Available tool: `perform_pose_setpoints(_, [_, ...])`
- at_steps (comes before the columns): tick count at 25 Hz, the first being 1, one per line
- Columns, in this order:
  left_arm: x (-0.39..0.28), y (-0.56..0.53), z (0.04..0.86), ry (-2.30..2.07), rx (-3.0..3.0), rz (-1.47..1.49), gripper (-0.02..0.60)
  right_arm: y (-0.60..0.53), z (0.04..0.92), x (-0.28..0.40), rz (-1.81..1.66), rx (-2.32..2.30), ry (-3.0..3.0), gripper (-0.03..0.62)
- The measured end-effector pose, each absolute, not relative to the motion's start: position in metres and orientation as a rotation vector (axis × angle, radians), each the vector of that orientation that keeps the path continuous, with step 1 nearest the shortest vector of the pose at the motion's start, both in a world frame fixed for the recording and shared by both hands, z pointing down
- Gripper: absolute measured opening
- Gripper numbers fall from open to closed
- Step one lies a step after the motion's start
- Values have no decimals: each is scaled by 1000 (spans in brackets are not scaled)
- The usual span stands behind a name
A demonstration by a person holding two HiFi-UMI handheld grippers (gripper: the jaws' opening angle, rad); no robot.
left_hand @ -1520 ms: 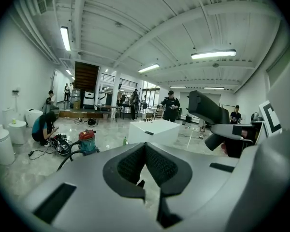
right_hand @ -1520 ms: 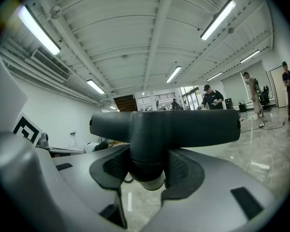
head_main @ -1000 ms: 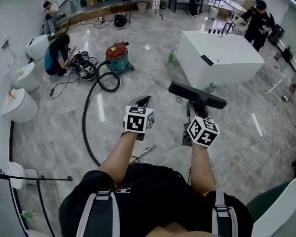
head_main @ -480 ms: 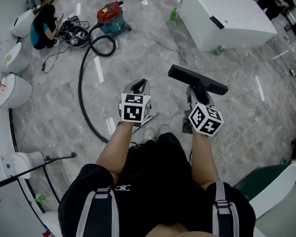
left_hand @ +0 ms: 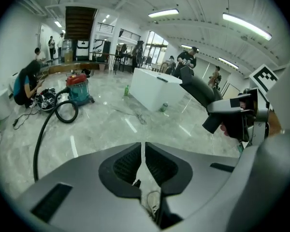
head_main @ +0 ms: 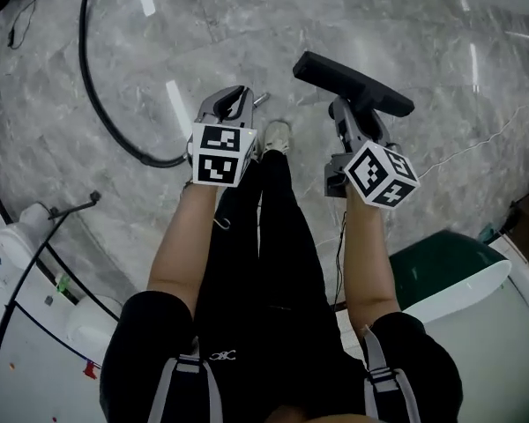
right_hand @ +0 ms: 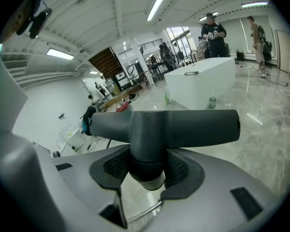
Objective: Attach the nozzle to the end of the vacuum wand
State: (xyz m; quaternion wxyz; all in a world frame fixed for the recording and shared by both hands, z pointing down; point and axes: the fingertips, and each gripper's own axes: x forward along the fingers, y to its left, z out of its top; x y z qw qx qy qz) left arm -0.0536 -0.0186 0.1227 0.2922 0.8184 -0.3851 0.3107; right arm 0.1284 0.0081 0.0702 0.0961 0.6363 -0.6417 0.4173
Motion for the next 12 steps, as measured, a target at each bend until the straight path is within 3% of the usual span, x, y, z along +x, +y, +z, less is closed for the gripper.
perform_pose_setpoints(6, [-47,22,338,-787,2134,1051,18,-3,274,118,1488,1706,-1921,187])
perform_pose_setpoints(12, [-64,63,548,-622,2091,1376,117,-14,445,99,1564,1513,-1936,187])
